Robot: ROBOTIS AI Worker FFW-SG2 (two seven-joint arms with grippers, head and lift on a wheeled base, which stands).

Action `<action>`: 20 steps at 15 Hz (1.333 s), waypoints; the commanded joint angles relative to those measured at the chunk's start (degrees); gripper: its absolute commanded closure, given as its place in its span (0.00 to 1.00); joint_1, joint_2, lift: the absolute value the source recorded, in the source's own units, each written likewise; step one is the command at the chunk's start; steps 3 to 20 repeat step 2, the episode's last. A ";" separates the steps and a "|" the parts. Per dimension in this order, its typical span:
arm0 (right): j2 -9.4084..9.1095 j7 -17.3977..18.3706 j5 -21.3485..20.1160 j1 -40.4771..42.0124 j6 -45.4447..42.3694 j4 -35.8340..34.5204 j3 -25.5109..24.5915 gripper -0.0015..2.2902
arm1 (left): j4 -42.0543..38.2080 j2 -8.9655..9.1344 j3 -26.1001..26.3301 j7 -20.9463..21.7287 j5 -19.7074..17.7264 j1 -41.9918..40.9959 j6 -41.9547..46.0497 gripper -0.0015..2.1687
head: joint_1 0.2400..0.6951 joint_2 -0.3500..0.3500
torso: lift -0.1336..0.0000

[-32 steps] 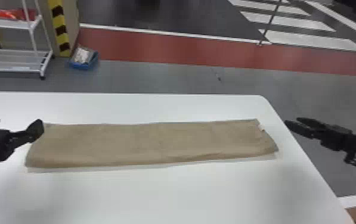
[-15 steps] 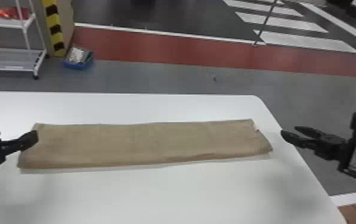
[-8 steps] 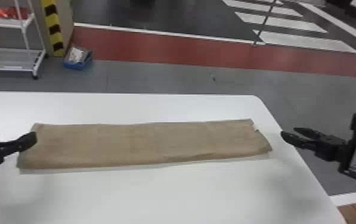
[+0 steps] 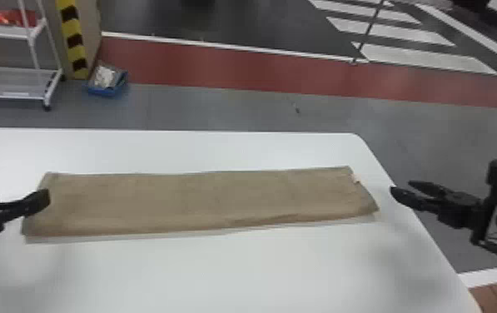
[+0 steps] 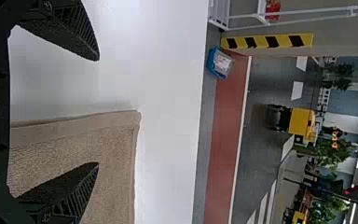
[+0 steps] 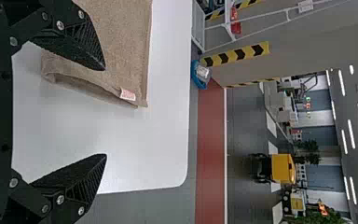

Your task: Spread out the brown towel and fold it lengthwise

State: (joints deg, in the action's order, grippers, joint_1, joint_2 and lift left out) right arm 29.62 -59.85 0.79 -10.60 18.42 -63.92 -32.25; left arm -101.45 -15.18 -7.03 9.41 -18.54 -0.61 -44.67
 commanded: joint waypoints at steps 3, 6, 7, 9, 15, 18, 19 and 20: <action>-0.09 0.00 0.00 0.23 0.00 -0.15 0.00 0.11 | -0.33 -0.11 0.00 0.08 0.00 0.00 -0.99 0.04 | 1.00 0.13 | 0.07; -0.09 0.00 0.00 0.23 0.00 -0.15 0.00 0.11 | -0.33 -0.11 0.00 0.08 0.00 0.00 -0.99 0.04 | 1.00 0.13 | 0.07; -0.09 0.00 0.00 0.23 0.00 -0.15 0.00 0.11 | -0.33 -0.11 0.00 0.08 0.00 0.00 -0.99 0.04 | 1.00 0.13 | 0.07; -0.09 0.00 0.00 0.23 0.00 -0.15 0.00 0.11 | -0.33 -0.11 0.00 0.08 0.00 0.00 -0.99 0.04 | 1.00 0.13 | 0.07; -0.09 0.00 0.00 0.23 0.00 -0.15 0.00 0.11 | -0.33 -0.11 0.00 0.08 0.00 0.00 -0.99 0.04 | 1.00 0.13 | 0.07; -0.09 0.00 0.00 0.23 0.00 -0.15 0.00 0.11 | -0.33 -0.11 0.00 0.08 0.00 0.00 -0.99 0.04 | 1.00 0.13 | 0.07; -0.09 0.00 0.00 0.23 0.00 -0.15 0.00 0.11 | -0.33 -0.11 0.00 0.08 0.00 0.00 -0.99 0.04 | 1.00 0.13 | 0.07; -0.09 0.00 0.00 0.23 0.00 -0.15 0.00 0.11 | -0.33 -0.11 0.00 0.08 0.00 0.00 -0.99 0.04 | 1.00 0.13 | 0.07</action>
